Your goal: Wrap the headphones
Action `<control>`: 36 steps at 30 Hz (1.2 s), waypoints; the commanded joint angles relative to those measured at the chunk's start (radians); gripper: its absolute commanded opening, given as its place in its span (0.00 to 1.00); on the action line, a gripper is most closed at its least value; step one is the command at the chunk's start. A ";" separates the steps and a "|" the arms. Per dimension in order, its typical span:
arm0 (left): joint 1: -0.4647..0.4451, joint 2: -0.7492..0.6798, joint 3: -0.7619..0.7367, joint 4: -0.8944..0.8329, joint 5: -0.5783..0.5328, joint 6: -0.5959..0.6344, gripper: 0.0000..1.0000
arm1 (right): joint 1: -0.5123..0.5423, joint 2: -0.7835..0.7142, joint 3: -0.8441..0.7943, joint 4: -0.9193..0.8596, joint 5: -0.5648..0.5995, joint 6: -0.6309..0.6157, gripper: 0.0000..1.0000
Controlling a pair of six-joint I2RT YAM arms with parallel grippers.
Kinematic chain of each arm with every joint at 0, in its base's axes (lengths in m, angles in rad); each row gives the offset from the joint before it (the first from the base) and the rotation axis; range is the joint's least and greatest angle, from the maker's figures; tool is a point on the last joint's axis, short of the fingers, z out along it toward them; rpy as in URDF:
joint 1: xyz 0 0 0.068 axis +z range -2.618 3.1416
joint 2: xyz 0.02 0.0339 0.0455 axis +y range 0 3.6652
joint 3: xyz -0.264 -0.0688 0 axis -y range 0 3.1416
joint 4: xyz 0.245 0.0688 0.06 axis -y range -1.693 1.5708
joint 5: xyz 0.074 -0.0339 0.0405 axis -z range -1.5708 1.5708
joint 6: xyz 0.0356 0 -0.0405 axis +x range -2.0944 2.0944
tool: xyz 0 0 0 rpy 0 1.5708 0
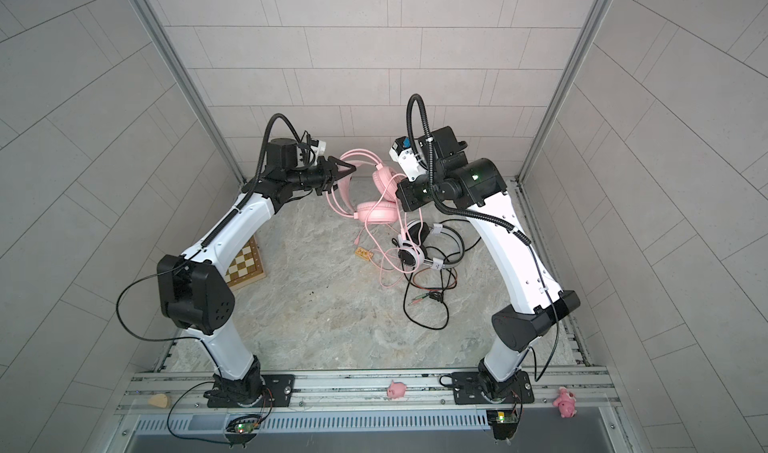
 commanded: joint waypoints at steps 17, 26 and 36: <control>-0.025 0.005 0.003 0.046 0.204 -0.039 0.00 | -0.106 -0.082 -0.119 0.190 -0.023 0.075 0.00; -0.044 -0.012 0.017 0.022 0.228 -0.026 0.00 | -0.129 -0.040 -0.125 0.257 -0.022 0.114 0.00; -0.053 -0.016 0.035 0.014 0.243 -0.023 0.00 | -0.169 -0.042 -0.191 0.319 0.008 0.138 0.00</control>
